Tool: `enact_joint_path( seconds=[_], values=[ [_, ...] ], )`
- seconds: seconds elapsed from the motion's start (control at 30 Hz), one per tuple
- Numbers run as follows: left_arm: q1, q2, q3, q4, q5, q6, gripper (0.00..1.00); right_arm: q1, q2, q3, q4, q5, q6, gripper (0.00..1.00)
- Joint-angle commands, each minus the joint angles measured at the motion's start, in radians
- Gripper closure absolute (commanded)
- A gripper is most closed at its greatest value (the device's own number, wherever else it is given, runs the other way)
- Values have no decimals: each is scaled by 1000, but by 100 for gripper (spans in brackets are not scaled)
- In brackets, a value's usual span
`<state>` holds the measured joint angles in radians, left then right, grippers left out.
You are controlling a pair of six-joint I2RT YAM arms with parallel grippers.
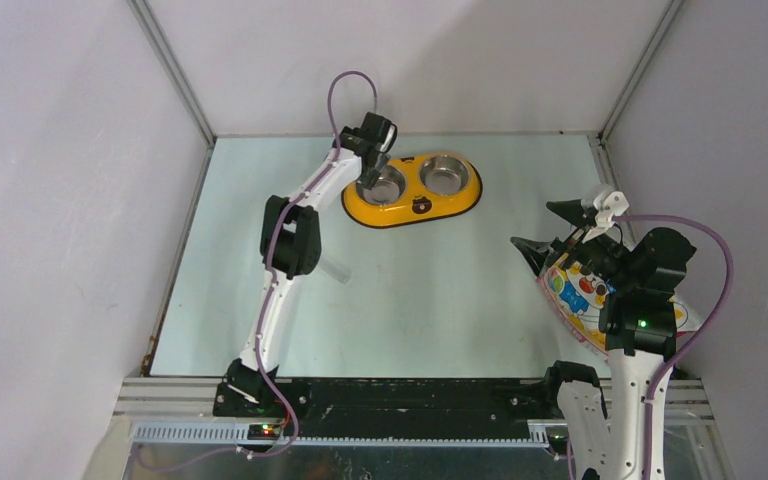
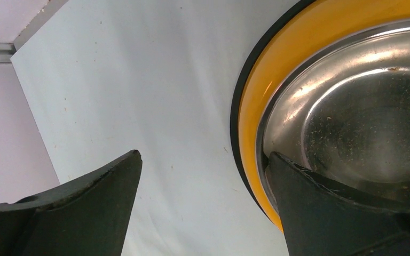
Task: Serve the pet food
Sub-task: Move the pet food bowl to the center of the board.
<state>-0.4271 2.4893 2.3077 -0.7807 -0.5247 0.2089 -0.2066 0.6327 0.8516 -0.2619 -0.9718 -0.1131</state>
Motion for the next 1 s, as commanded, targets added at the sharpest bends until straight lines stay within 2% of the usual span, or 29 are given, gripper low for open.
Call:
enact_joint_path(
  seconds=[0.0, 0.17, 0.3, 0.47, 0.57, 0.67, 0.8, 0.87, 0.9, 0.97],
  values=[
    [10, 27, 36, -53, -21, 41, 2, -7, -4, 1, 22, -12, 4, 0],
    [8, -4, 25, -60, 36, 42, 0, -8, -4, 1, 21, -11, 3, 0],
    [8, -123, -85, 15, 115, 15, 0, -8, -2, 1, 18, -12, -1, 0],
    [14, -150, -35, 1, 62, -18, 1, -8, -4, 1, 17, -13, -2, 0],
    [16, -222, -114, 37, 268, -53, 6, -8, -3, 1, 17, -13, -4, 0],
    [-1, -286, -205, 81, 414, -76, 7, -8, -2, 1, 14, -15, -6, 0],
    [-29, -224, -131, 32, 503, -126, 18, -9, -3, 1, 14, -17, -6, 0],
    [-33, -170, -65, -13, 553, -166, 31, -9, -4, 1, 13, -18, -7, 0],
    [-33, -153, -45, -36, 569, -191, 43, -10, -4, 1, 13, -18, -7, 0],
    [-33, -108, 7, -50, 593, -242, 57, -10, -4, 1, 11, -19, -10, 0]
  ],
)
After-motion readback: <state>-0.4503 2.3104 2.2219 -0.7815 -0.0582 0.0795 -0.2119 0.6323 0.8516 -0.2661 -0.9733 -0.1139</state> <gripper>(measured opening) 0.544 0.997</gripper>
